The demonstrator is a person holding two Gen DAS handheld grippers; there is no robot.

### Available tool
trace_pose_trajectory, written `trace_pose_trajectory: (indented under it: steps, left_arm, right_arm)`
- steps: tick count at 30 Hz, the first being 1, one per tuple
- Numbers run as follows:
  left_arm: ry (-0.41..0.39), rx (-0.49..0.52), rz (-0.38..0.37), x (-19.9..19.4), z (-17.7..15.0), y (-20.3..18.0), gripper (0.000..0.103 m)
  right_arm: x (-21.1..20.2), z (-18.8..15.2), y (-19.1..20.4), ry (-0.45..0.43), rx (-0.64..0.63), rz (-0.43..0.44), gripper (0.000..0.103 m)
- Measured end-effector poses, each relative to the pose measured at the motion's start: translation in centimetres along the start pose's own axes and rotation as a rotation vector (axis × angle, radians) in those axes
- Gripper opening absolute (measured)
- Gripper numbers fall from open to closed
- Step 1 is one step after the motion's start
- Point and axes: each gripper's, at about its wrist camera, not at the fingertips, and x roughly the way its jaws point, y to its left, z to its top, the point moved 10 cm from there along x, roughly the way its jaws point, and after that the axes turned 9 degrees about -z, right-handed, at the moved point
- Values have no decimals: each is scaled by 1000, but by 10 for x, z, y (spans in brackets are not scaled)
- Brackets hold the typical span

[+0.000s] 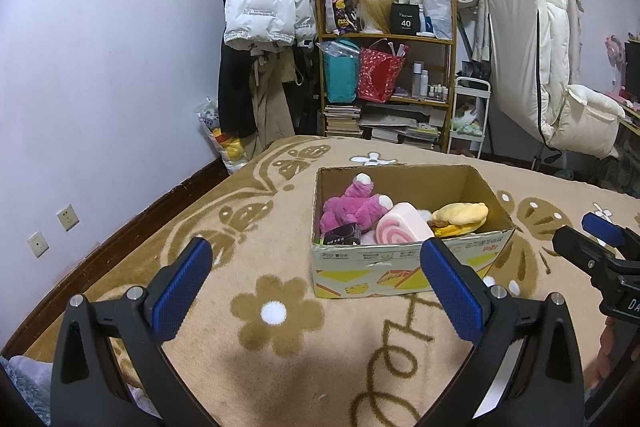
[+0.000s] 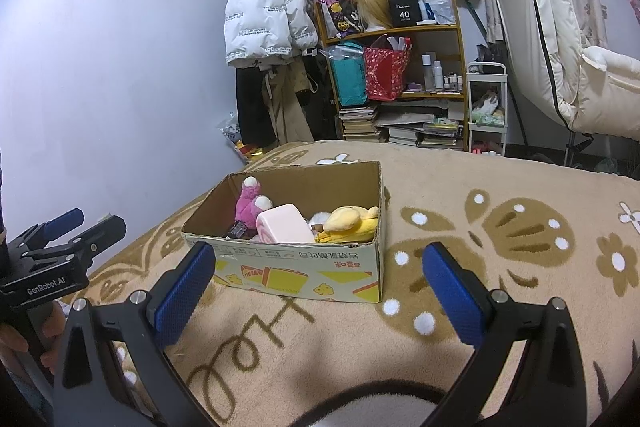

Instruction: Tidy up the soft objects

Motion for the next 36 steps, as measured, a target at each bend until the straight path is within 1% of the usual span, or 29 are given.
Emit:
trace_pose_trajectory:
  steps: [7, 14, 17, 20, 25, 28, 32, 36]
  left_arm:
    - [3, 9, -2, 1, 1, -4, 103]
    - [8, -2, 1, 4, -1, -3, 103]
    - [25, -11, -7, 6, -3, -2, 102]
    - [30, 8, 19, 8, -4, -1, 102]
    - [30, 48, 12, 8, -4, -10, 102]
    - [22, 55, 14, 8, -3, -11, 103]
    - [12, 29, -14, 7, -1, -10, 103]
    - [17, 28, -4, 8, -2, -10, 103]
  right_arm:
    - [1, 0, 0, 1, 1, 0, 103]
    - [4, -4, -2, 2, 4, -7, 103]
    - [3, -5, -3, -2, 3, -8, 103]
    - [5, -5, -3, -1, 3, -10, 103]
    - [4, -5, -3, -1, 4, -9, 103]
    - [4, -6, -4, 0, 3, -10, 103]
    - [4, -6, -4, 0, 3, -8, 103]
    - [4, -6, -4, 2, 3, -9, 103]
